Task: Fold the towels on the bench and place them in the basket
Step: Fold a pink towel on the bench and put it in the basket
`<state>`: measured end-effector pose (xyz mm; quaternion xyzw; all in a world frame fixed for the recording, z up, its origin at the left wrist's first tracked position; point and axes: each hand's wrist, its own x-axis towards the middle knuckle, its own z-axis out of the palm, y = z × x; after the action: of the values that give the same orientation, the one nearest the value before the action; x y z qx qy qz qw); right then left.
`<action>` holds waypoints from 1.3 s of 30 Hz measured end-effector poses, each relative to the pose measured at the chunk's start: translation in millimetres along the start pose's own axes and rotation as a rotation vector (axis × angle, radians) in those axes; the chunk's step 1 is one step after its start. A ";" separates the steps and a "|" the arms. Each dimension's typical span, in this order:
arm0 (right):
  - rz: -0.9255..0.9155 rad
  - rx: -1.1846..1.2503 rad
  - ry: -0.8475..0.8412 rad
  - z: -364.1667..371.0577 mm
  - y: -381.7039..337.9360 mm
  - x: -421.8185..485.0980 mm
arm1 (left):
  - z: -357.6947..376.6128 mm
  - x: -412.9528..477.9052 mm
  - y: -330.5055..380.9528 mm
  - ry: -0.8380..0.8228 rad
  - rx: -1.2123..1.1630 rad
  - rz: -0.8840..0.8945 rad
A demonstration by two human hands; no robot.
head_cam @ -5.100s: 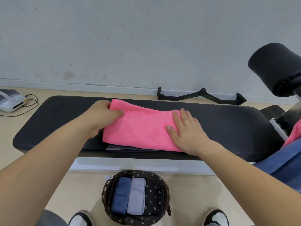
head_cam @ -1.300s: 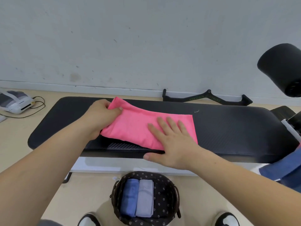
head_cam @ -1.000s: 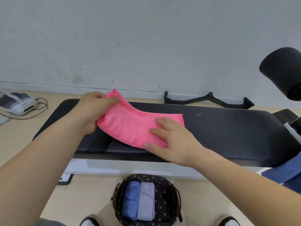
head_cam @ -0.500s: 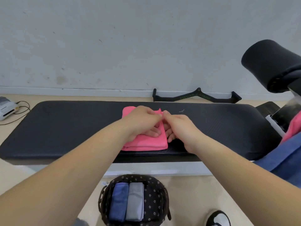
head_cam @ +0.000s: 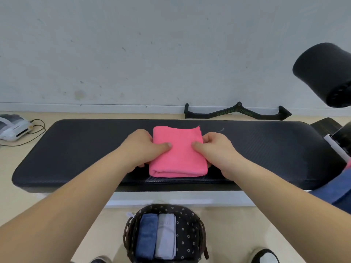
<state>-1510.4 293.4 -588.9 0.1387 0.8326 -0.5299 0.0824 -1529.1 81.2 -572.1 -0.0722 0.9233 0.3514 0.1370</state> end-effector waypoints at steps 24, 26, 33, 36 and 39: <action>-0.370 -0.556 0.109 17.8 12.6 -9.6 | 24.1 -14.6 45.6 -0.011 -0.472 0.077; -0.366 -0.496 0.126 10.8 10.5 -7.9 | 26.7 -11.6 50.8 0.020 -0.435 0.101; -0.250 -0.049 -0.119 -12.4 8.0 -6.4 | 45.6 -12.0 68.2 0.004 -0.303 0.178; -0.152 0.014 -0.037 -18.4 7.0 -0.7 | 57.4 -14.0 74.4 -0.093 -0.262 0.218; -0.106 0.030 0.064 -20.0 9.7 8.6 | 54.6 -18.2 75.8 -0.268 -0.297 0.222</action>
<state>-1515.3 316.5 -591.3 0.1123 0.8330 -0.5411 0.0256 -1518.0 174.7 -558.0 0.0578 0.8373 0.5029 0.2067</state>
